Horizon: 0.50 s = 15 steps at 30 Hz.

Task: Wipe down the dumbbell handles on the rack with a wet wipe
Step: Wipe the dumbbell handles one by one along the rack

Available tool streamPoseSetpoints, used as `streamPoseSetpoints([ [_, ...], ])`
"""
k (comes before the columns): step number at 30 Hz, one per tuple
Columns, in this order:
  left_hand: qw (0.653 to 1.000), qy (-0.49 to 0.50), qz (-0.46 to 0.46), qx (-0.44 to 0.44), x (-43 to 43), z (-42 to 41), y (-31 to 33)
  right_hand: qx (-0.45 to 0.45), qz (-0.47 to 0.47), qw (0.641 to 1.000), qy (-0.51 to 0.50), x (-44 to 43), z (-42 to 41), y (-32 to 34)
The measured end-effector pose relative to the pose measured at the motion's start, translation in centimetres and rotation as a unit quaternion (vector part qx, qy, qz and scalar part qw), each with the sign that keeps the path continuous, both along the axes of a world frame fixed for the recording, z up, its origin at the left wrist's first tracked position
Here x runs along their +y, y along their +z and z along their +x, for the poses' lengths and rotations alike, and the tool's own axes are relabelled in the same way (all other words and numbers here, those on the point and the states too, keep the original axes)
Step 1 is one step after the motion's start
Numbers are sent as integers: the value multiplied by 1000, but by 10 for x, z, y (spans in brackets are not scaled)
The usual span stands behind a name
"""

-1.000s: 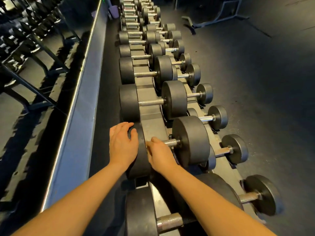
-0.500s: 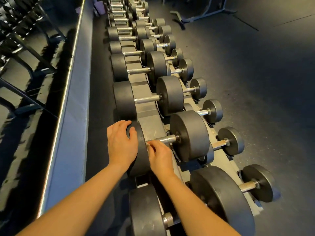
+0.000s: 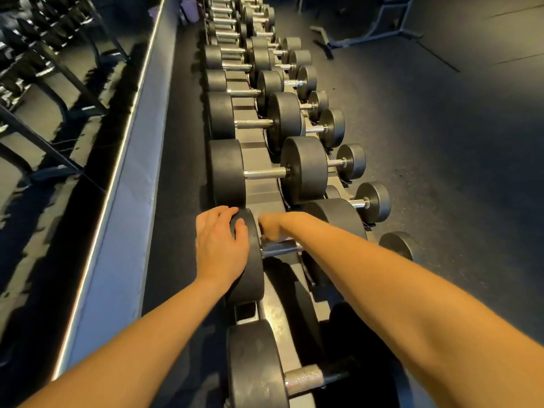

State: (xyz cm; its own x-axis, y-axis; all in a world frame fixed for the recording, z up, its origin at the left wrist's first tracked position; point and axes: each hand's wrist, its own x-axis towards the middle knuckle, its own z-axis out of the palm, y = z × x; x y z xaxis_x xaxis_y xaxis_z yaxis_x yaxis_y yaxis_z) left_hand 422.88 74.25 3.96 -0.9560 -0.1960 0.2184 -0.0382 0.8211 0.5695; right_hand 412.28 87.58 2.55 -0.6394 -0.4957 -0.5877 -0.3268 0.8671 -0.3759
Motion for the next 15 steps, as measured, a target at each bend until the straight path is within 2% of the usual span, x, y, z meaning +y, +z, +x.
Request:
streamPoseSetpoints([
  [3, 1000, 1, 1, 3, 1, 0, 1, 67, 179, 978, 84, 30, -7, -3],
  [5, 1000, 3, 4, 5, 3, -1, 1, 126, 228, 959, 114, 28, 5, -1],
  [6, 1000, 4, 4, 7, 3, -1, 1, 146, 216, 961, 97, 21, 13, -2],
  [9, 1000, 5, -2, 13, 4, 0, 1, 170, 96, 981, 2, 6, 37, -4],
  [11, 1000, 4, -5, 14, 4, -1, 2, 204, -26, 977, -60, 7, 54, -11],
  [13, 1000, 5, -6, 10, 4, 0, 2, 195, -187, 949, -165, 10, 77, -24],
  [15, 1000, 8, -4, 9, 5, -1, 2, 184, -290, 904, -255, 7, 97, -34],
])
